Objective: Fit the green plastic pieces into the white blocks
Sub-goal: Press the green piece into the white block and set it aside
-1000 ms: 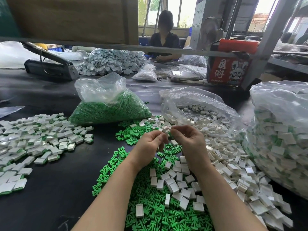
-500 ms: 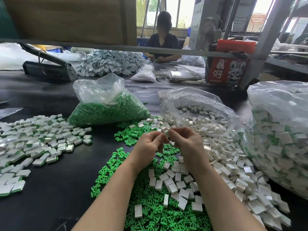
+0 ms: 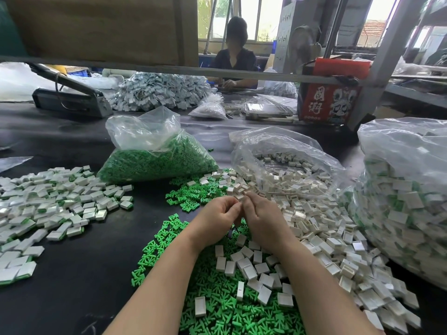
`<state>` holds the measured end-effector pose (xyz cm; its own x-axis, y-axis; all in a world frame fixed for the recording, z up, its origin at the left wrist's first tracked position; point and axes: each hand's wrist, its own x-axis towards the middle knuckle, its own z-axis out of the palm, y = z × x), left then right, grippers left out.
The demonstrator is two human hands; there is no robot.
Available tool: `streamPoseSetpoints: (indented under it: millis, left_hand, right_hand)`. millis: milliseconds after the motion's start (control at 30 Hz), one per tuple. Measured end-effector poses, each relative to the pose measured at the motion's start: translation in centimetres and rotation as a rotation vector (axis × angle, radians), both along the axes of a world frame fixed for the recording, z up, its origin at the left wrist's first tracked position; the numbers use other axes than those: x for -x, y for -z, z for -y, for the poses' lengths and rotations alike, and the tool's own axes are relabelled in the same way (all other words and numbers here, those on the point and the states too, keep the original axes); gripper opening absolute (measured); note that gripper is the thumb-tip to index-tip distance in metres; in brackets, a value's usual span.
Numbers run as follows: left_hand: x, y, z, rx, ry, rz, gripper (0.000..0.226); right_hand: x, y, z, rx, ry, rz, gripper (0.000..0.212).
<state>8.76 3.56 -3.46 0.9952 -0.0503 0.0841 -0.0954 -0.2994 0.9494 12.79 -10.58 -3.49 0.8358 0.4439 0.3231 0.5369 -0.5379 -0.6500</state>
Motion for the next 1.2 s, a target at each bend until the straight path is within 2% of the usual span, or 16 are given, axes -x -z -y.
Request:
streamPoseSetpoints:
  millis: [200, 400, 800, 1200]
  left_hand:
    - [-0.2, 0.0, 0.5, 0.035, -0.024, -0.002, 0.027]
    - [-0.4, 0.4, 1.5, 0.051, -0.089, 0.038, 0.028]
    - [-0.6, 1.1, 1.7, -0.048, -0.183, 0.039, 0.030]
    - [-0.6, 1.3, 1.8, -0.038, -0.181, 0.038, 0.035]
  right_hand:
    - [0.4, -0.3, -0.3, 0.051, 0.004, 0.057, 0.031]
    - [0.5, 0.0, -0.5, 0.096, 0.070, 0.019, 0.035]
    - [0.5, -0.3, -0.9, 0.263, 0.107, 0.093, 0.043]
    - [0.7, -0.6, -1.0, 0.249, 0.121, 0.092, 0.043]
